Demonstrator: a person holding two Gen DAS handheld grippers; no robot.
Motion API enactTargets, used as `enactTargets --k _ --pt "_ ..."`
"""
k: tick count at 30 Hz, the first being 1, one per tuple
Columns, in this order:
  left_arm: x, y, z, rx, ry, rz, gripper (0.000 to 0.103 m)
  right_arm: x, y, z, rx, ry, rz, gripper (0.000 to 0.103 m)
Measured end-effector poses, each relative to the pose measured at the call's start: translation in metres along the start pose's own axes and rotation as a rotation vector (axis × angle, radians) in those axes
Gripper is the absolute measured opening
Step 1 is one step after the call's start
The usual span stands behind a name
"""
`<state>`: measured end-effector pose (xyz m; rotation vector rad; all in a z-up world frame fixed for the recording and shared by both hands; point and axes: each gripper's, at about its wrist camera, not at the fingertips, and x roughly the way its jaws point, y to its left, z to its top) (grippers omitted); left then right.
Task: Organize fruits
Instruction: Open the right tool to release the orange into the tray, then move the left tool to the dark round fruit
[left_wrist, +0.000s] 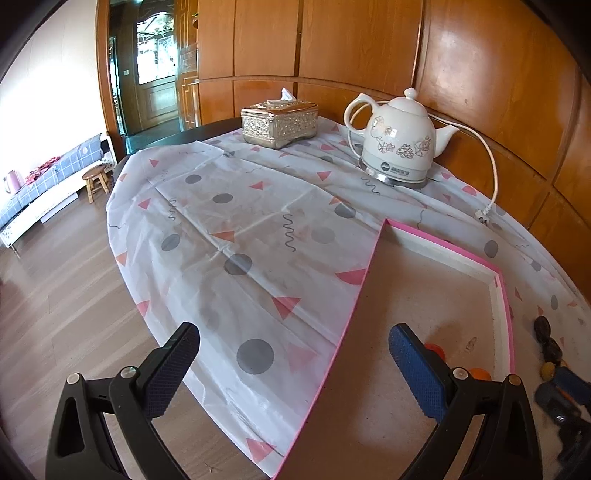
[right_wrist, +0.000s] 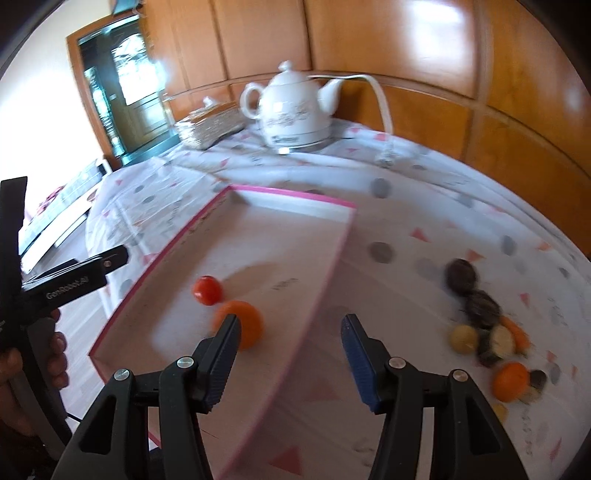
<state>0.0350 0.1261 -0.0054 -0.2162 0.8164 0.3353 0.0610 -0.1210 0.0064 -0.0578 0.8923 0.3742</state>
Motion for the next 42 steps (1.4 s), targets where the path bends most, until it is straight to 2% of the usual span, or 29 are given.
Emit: enactTargets --k 11,23,37,42 --pt "-0.001 0.007 0.001 -0.068 0.020 -0.069 0.103 -0.042 -0.071 -0.022 0.122 -0.032 -0.183 0.061" --pt "0.000 0.001 -0.002 -0.051 0.038 -0.109 0.103 -0.101 -0.180 -0.057 0.294 -0.012 -0.433 0.061" --pt "-0.007 -0.012 0.000 -0.027 0.033 -0.189 0.103 -0.180 -0.322 -0.125 0.657 0.031 -0.737 0.061" --pt "-0.017 -0.028 0.008 0.019 0.000 -0.232 0.103 -0.203 -0.359 -0.154 0.830 0.004 -0.799 0.062"
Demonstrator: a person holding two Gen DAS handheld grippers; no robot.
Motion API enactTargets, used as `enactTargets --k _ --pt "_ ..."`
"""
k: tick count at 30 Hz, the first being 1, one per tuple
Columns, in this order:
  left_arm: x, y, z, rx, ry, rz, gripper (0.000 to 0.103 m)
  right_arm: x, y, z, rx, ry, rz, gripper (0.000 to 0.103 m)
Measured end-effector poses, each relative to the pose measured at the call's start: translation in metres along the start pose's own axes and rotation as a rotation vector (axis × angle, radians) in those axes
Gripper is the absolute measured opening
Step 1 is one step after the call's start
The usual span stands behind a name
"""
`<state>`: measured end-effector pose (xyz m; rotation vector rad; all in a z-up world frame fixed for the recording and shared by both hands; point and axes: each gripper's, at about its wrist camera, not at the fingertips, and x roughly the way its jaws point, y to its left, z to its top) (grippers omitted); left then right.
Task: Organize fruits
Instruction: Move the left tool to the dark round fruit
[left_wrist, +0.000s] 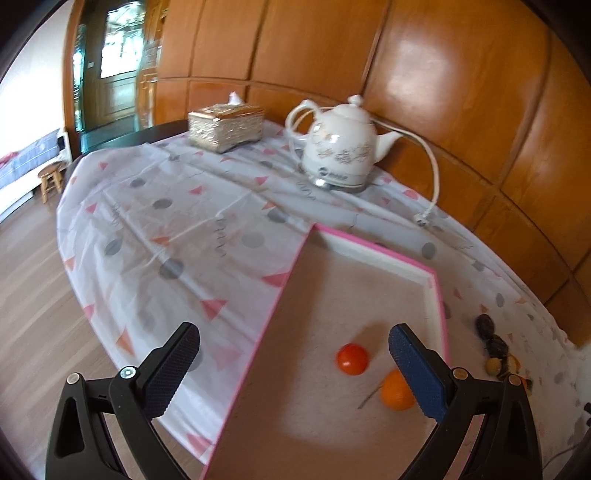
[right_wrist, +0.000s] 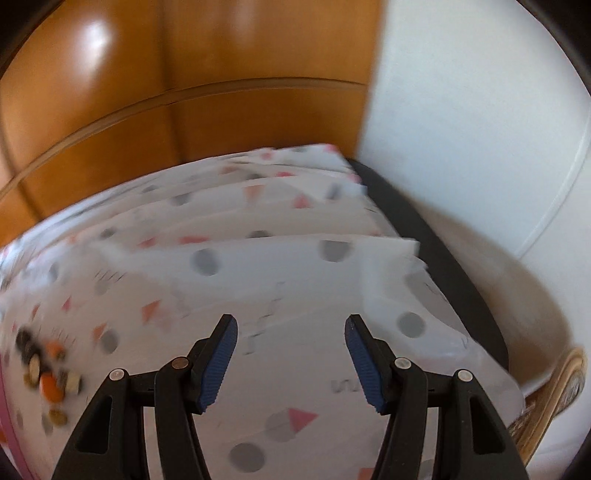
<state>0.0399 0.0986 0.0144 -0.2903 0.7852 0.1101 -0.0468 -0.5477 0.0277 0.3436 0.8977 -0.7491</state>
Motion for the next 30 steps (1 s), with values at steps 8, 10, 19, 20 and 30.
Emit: enactTargets --k 8,10,19,20,30 --pt "-0.003 -0.044 0.013 0.078 -0.013 -0.096 0.103 0.010 -0.030 0.007 0.177 -0.013 -0.040 0.063" --pt "-0.002 -0.062 0.015 0.117 0.006 -0.125 0.103 0.013 -0.033 0.007 0.204 0.003 -0.028 0.063" --pt "0.015 -0.155 0.015 0.335 0.065 -0.192 0.103 0.013 -0.035 0.006 0.221 0.002 0.011 0.063" --pt "0.018 -0.164 0.015 0.351 0.076 -0.198 0.103 0.013 -0.034 0.006 0.219 0.003 0.016 0.063" --pt "0.079 -0.238 0.010 0.377 0.280 -0.294 0.076 0.015 -0.029 0.007 0.198 0.018 0.059 0.063"
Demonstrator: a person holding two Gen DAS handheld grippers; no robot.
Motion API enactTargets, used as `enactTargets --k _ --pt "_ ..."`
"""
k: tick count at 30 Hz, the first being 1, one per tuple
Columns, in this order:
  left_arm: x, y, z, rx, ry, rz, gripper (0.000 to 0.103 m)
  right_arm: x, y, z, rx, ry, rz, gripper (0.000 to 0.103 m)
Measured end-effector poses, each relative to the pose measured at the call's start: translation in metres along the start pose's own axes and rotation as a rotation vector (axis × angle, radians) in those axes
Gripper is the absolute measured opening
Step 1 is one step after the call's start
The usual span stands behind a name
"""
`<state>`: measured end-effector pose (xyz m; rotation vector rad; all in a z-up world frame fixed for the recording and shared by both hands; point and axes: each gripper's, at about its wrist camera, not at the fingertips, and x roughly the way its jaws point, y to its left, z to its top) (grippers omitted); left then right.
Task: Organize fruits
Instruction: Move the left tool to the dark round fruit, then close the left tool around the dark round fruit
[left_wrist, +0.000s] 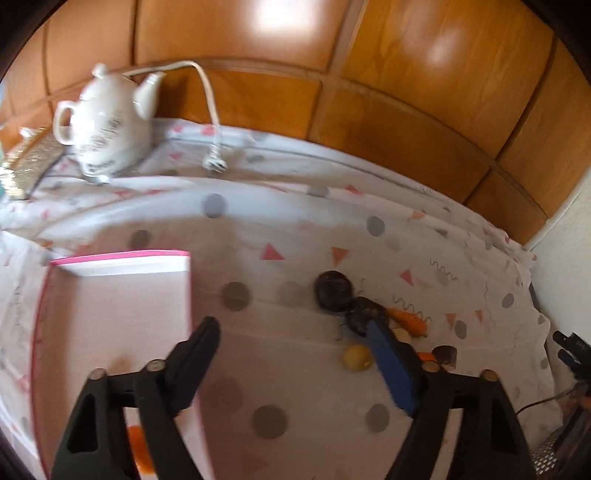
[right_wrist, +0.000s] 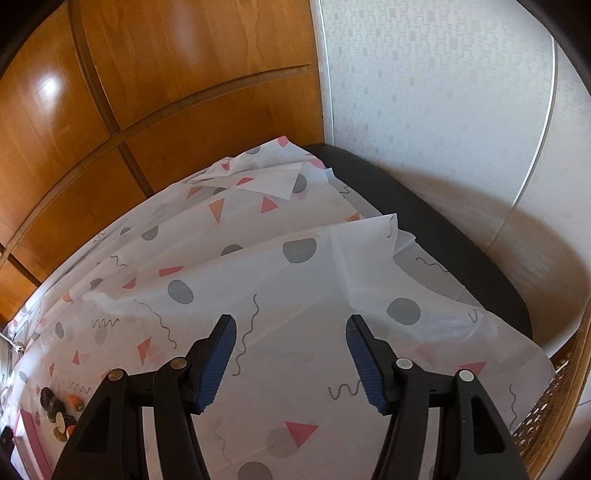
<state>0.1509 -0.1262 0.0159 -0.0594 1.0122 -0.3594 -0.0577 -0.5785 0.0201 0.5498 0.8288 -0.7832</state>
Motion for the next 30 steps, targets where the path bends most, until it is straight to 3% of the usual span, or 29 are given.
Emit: enactTargets --k 13,16,17,20,22,24,30 --pt "0.089 -0.026 0.032 -0.056 0.142 -0.016 0.069 0.005 0.001 0.002 -0.001 0.022 0.033 0.063" --pt "0.111 -0.026 0.032 -0.071 0.187 0.004 0.055 0.006 0.002 0.002 -0.004 0.026 0.036 0.063" --pt "0.117 -0.028 0.031 -0.066 0.198 0.006 0.055 0.006 0.003 0.002 -0.006 0.027 0.037 0.063" --pt "0.118 -0.038 0.029 -0.002 0.173 0.048 0.051 0.007 0.003 0.003 -0.009 0.030 0.038 0.063" --pt "0.116 -0.040 0.027 0.006 0.171 0.031 0.042 0.007 0.003 0.003 -0.006 0.030 0.035 0.063" --pt "0.112 -0.037 0.027 -0.015 0.181 0.018 0.041 0.007 0.002 0.003 -0.004 0.030 0.035 0.063" --pt "0.075 -0.023 0.028 -0.019 0.097 -0.002 0.041 0.005 0.002 0.003 -0.002 0.024 0.032 0.063"
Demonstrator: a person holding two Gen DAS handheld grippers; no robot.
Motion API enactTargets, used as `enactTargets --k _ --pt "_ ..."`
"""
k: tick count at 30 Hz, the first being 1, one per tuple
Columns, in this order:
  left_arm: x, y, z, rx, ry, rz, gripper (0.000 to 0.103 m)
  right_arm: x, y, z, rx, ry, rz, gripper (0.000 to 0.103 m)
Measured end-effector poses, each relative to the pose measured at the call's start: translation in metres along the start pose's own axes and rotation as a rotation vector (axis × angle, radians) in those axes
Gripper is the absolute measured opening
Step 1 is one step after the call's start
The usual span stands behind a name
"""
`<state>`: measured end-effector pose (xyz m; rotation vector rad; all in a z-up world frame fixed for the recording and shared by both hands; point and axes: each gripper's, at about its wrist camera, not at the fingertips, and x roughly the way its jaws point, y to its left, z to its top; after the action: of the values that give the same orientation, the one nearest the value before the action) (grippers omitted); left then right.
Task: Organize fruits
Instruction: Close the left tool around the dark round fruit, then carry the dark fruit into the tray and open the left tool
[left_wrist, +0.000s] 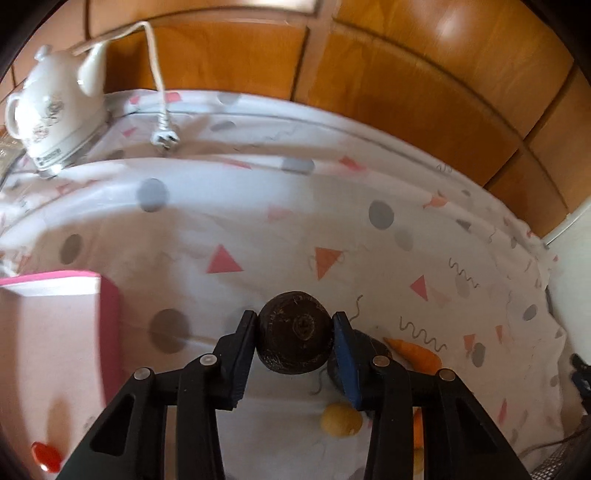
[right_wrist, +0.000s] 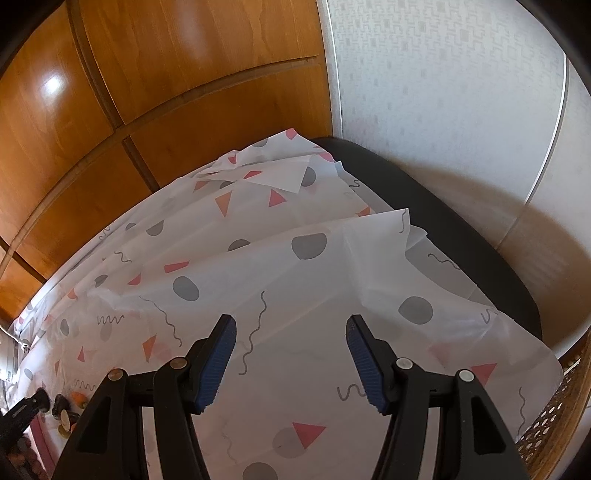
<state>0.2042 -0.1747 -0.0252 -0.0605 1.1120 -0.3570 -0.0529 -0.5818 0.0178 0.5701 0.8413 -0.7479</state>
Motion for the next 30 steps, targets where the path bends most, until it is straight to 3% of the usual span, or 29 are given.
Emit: enactTargets --k 7,17,23,30 --pt "-0.059 0.049 -0.012 -0.078 -0.080 -0.013 0.041 -0.002 -0.003 0.001 0.010 -0.009 -0.002 0.063" --pt "-0.121 0.154 -0.037 -0.253 -0.183 0.075 0.041 -0.007 -0.001 -0.003 0.009 -0.013 -0.002 0.063" --pt "-0.125 0.202 -0.054 -0.353 -0.174 0.098 0.041 -0.007 0.000 -0.004 0.006 -0.014 -0.014 0.063" --pt "-0.102 0.221 -0.068 -0.370 -0.119 0.151 0.042 -0.007 0.001 -0.005 -0.003 -0.016 -0.034 0.063"
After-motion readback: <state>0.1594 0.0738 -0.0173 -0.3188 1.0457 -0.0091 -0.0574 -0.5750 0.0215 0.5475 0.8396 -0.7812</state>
